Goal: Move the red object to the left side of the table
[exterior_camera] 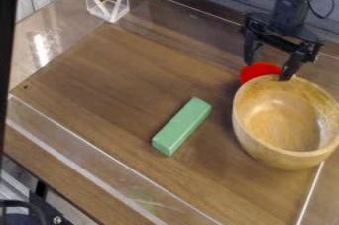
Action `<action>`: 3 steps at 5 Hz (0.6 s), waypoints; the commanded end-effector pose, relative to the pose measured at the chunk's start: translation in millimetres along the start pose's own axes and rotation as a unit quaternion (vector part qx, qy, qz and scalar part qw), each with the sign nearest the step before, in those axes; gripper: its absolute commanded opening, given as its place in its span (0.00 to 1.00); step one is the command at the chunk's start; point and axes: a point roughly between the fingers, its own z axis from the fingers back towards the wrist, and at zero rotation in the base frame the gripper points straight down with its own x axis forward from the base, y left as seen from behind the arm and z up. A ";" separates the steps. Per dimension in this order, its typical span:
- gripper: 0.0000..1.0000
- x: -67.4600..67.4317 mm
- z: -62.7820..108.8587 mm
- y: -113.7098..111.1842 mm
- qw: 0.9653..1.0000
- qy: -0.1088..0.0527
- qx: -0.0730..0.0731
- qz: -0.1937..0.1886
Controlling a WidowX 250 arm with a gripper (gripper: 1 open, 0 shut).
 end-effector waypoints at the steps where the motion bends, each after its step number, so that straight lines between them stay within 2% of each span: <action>1: 1.00 -3.9 4.1 7.5 1.000 -0.017 0.003 -0.014; 2: 1.00 -3.3 -3.2 13.5 1.000 -0.015 0.006 -0.023; 3: 0.00 -5.9 -6.6 18.9 1.000 -0.015 0.006 -0.022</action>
